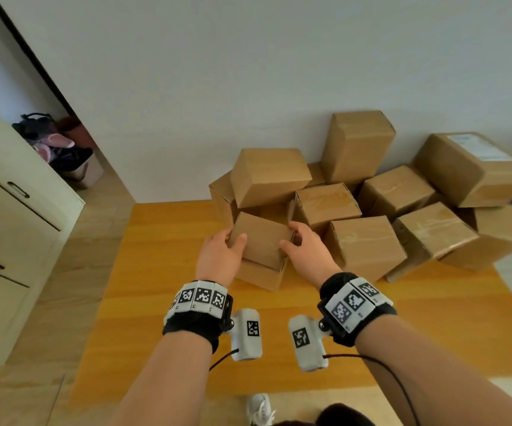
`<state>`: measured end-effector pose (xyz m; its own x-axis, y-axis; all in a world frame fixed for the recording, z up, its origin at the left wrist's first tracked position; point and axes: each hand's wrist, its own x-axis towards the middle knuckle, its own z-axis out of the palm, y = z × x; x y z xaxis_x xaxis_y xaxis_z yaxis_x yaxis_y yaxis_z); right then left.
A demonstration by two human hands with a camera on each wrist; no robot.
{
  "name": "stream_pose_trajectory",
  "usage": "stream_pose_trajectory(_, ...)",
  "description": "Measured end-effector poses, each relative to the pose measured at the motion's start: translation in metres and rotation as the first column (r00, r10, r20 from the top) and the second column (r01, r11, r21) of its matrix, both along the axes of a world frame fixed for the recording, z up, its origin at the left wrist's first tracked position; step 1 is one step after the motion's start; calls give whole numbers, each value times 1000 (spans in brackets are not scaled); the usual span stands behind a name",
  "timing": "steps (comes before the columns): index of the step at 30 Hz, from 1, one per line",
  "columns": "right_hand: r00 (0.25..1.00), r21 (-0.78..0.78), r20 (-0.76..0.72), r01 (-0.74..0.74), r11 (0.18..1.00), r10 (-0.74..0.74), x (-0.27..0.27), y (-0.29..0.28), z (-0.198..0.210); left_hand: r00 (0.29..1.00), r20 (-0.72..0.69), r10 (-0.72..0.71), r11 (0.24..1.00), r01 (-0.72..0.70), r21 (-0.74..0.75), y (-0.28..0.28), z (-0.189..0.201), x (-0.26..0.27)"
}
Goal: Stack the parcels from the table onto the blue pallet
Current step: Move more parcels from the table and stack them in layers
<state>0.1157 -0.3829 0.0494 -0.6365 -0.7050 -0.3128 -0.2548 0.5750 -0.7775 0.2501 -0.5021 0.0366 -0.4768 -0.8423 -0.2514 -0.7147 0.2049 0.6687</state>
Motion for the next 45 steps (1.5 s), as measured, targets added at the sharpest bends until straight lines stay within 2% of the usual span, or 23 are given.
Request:
stream_pose_trajectory(5,999,-46,20,-36,998,37,3,28,-2,989,-33,144,990,-144,2,36,4,8)
stream_pose_trajectory(8,997,-73,51,-61,995,64,2,49,-3,971,-4,240,971,-240,7,62,12,9)
stream_pose_trajectory(16,979,-89,202,-15,996,33,15,101,-20,922,38,385,920,-386,69,127,5,30)
stream_pose_trajectory(19,968,-50,241,-57,997,67,24,116,-29,935,73,347,927,-354,125,145,-9,40)
stream_pose_trajectory(22,971,-15,201,-127,992,127,31,132,-40,965,139,221,941,-249,229,160,-27,45)
stream_pose_trajectory(26,961,26,203,-195,980,186,32,148,-50,988,100,116,943,-141,302,179,-46,52)
stream_pose_trajectory(32,949,60,227,-237,970,218,25,164,-50,993,84,84,965,-102,241,191,-44,48)
stream_pose_trajectory(37,959,72,206,-211,975,193,14,177,-36,964,84,252,962,-259,87,200,-28,39)
stream_pose_trajectory(41,975,41,195,-121,992,110,-1,190,-27,958,-42,285,958,-285,2,213,-12,20)
stream_pose_trajectory(45,978,16,209,-19,1000,15,-22,203,-18,965,-160,206,977,-212,-19,225,12,-12)
